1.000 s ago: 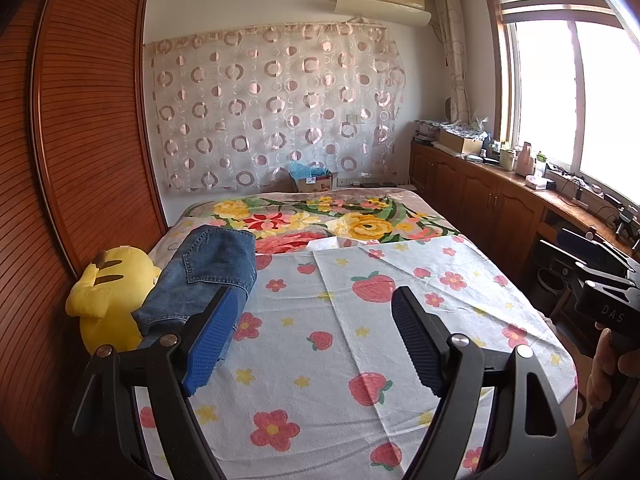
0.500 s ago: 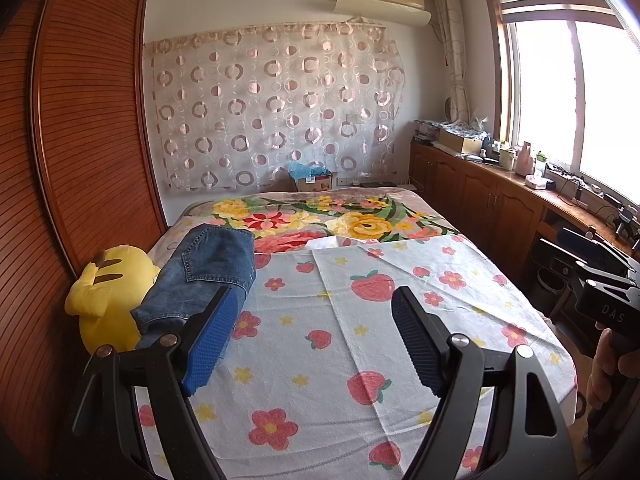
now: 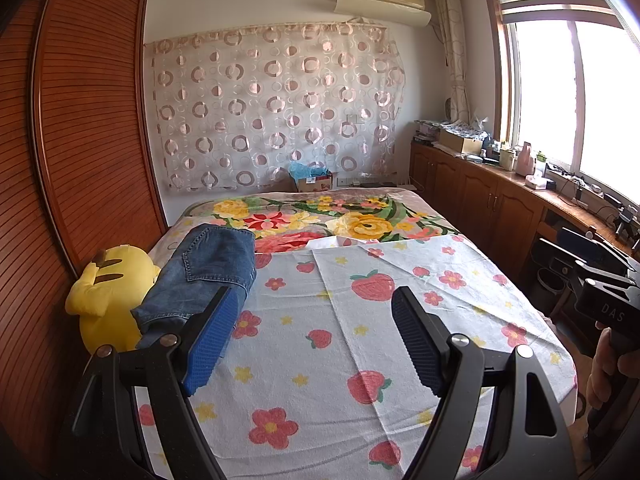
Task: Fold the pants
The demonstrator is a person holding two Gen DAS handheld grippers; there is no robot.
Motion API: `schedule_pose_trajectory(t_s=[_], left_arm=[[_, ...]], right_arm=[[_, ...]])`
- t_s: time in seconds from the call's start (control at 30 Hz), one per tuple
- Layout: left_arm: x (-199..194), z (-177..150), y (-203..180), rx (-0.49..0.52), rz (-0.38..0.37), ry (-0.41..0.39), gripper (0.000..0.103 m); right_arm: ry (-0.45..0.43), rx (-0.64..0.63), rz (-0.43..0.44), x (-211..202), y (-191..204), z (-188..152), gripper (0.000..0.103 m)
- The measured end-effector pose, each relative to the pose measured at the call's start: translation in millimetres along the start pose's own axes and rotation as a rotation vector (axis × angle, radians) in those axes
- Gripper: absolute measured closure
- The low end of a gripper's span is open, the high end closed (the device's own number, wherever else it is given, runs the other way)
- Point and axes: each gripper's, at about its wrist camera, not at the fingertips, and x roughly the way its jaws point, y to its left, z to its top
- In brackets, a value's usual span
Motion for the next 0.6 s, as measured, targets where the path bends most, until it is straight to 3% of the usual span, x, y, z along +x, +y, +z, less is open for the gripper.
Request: schedule_pose_trajectory(t_s=[0.6], left_arm=[[-0.1, -0.3, 0.0, 0.000, 0.000, 0.000, 0.023]], right_arm=[[-0.002, 0.000, -0.002, 0.7, 0.7, -0.7, 0.027]])
